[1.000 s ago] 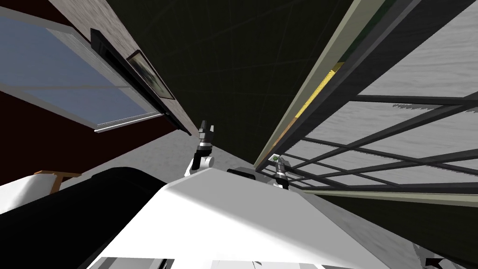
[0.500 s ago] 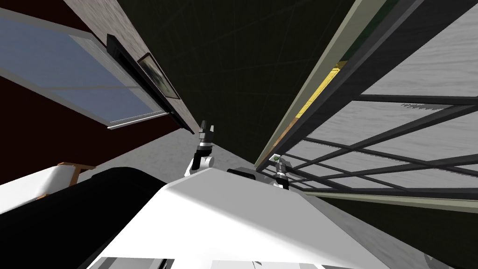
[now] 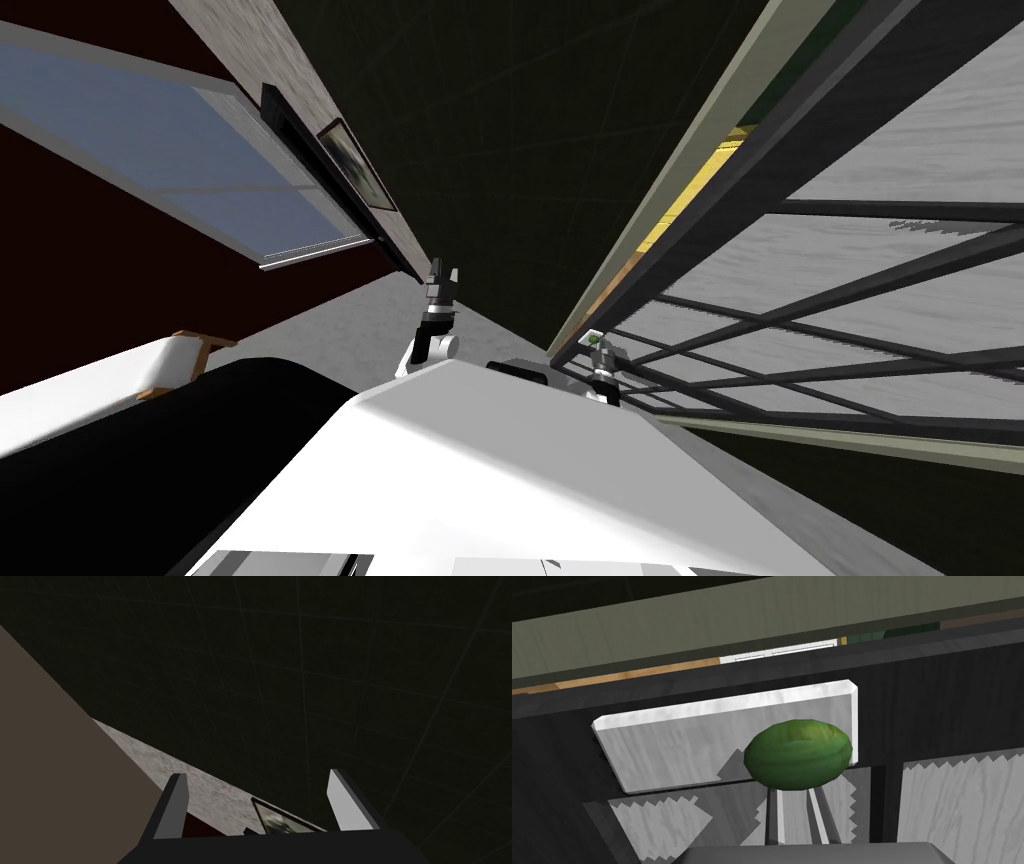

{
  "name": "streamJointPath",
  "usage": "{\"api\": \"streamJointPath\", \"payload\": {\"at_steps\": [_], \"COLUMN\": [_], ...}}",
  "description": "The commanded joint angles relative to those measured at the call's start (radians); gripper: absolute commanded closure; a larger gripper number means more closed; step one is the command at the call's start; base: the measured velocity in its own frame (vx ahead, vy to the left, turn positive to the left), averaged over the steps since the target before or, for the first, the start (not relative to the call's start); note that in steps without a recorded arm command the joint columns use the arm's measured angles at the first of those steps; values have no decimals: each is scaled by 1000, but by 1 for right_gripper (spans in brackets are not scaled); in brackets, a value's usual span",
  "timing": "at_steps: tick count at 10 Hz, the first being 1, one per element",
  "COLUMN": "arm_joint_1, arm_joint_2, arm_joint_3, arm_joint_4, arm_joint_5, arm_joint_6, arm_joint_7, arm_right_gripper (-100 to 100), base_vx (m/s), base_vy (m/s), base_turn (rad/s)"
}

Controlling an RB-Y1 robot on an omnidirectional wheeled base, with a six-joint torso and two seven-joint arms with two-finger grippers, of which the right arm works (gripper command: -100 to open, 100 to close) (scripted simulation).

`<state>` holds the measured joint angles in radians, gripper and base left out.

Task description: Pull the door open

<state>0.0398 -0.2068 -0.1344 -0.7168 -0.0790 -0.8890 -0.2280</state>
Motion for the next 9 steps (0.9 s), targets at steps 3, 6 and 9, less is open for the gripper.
{"api": "streamJointPath", "payload": {"at_steps": [3,6,9], "arm_joint_1": [-6,-1,-3], "arm_joint_2": [21,0,4], "arm_joint_3": [23,5,17], "arm_joint_4": [-12,8,5], "arm_joint_5": [-8,-46,-76], "arm_joint_6": [-6,6,9], "arm_joint_7": [-69,-142,-219], "arm_right_gripper": [100,-100,-100], "base_vx": [-49,-43,-55], "base_vy": [-19,-15,-21], "base_turn": [70,57,13]}}
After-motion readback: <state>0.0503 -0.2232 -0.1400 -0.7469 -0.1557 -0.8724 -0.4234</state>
